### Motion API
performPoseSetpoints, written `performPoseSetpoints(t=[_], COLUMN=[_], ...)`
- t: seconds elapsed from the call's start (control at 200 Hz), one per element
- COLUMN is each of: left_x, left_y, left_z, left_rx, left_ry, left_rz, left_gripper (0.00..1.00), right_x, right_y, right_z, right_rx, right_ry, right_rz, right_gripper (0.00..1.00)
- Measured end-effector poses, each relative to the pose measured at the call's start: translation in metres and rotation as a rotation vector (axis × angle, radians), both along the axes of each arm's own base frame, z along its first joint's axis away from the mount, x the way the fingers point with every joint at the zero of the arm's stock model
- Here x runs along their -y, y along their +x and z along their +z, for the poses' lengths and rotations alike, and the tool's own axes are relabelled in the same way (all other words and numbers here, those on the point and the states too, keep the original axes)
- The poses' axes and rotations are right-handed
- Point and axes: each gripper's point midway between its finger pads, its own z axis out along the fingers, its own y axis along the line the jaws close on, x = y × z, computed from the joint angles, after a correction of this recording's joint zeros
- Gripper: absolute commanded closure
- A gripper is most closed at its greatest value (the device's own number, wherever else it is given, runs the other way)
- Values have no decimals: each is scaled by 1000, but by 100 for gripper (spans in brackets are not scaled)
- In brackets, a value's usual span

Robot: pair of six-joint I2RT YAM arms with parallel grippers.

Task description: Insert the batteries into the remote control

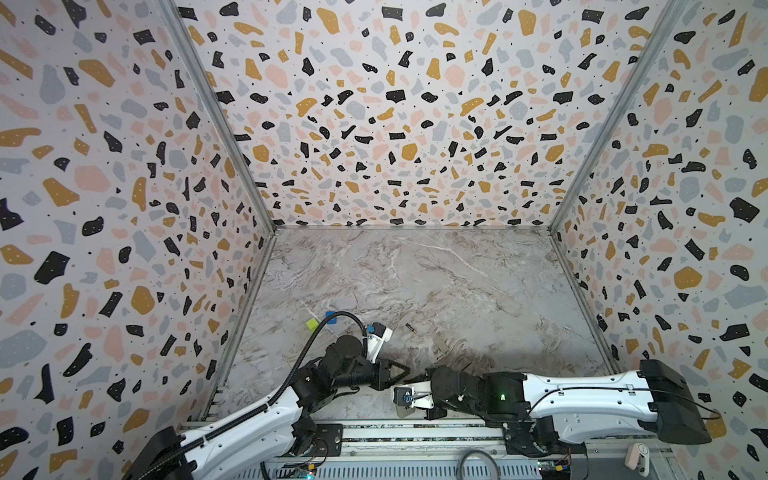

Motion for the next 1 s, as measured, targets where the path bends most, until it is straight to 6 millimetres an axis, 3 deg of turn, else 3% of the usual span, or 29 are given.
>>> performPoseSetpoints(t=[1.001], left_x=[-8], left_y=[0], left_z=[-15], left_rx=[-25], left_ry=[61], left_rz=[28], left_gripper=[100], right_x=[-6], right_y=[1], right_z=[-25], right_rx=[-4], right_ry=[-61], right_rz=[1], right_gripper=[83])
